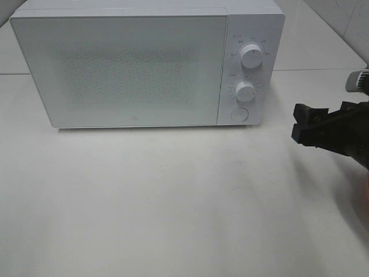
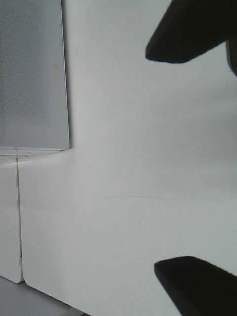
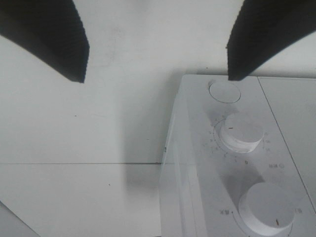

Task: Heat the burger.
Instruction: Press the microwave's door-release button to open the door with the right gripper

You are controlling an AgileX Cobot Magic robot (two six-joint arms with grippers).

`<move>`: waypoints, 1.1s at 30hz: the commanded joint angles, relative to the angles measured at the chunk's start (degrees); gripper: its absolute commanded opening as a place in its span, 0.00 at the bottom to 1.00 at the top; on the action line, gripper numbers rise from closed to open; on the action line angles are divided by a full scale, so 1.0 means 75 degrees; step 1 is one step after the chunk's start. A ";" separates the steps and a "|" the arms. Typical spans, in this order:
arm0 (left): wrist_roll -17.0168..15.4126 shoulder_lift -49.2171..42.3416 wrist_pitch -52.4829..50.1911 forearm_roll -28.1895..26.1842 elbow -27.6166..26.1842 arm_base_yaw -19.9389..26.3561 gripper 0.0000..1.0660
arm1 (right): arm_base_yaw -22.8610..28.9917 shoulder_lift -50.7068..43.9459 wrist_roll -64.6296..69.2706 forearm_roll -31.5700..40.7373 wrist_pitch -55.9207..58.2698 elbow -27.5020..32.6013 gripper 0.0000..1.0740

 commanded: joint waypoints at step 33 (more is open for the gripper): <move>-0.0015 -0.0168 -0.0069 0.0015 0.0000 -0.0008 0.94 | 0.2888 0.1367 -0.1008 0.3407 -0.2078 -0.0802 0.71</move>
